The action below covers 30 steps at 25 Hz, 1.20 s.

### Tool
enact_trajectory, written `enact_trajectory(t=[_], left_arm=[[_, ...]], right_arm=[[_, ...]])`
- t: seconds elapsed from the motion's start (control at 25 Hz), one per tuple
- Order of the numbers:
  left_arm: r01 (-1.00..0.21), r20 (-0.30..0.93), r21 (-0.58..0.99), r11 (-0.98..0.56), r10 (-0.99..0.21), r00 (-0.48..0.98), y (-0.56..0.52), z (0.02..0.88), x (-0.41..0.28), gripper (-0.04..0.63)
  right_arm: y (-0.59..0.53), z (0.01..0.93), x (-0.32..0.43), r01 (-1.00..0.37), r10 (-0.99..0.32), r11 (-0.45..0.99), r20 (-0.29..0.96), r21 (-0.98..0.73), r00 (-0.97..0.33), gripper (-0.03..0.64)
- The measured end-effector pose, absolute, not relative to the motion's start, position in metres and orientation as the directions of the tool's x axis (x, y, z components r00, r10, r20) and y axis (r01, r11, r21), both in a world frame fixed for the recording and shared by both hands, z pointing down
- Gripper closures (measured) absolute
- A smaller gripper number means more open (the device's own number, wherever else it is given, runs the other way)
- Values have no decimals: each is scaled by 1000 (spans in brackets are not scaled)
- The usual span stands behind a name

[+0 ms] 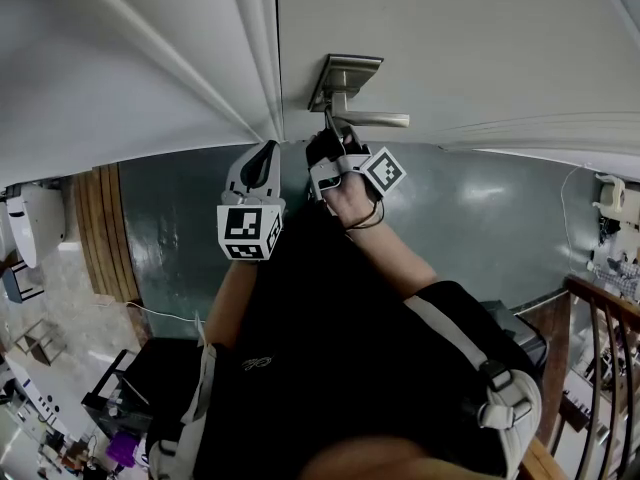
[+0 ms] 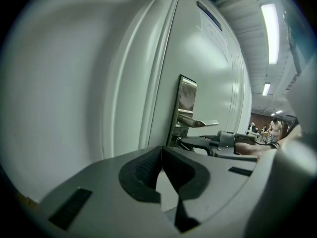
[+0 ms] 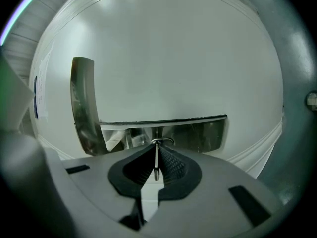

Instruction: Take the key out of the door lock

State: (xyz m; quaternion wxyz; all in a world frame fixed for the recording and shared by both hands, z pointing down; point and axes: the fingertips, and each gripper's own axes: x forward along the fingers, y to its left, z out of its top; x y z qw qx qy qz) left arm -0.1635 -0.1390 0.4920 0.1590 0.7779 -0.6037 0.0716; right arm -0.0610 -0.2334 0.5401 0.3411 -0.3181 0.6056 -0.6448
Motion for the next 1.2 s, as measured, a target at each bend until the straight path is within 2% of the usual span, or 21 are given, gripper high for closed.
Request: enact_trajectory(t=[1.2], left_arm=[[-962, 293, 163, -220, -920, 260, -126, 491, -162, 571]], right_arm=[[-208, 542, -56, -3, -804, 19, -13, -1000, -595, 588]])
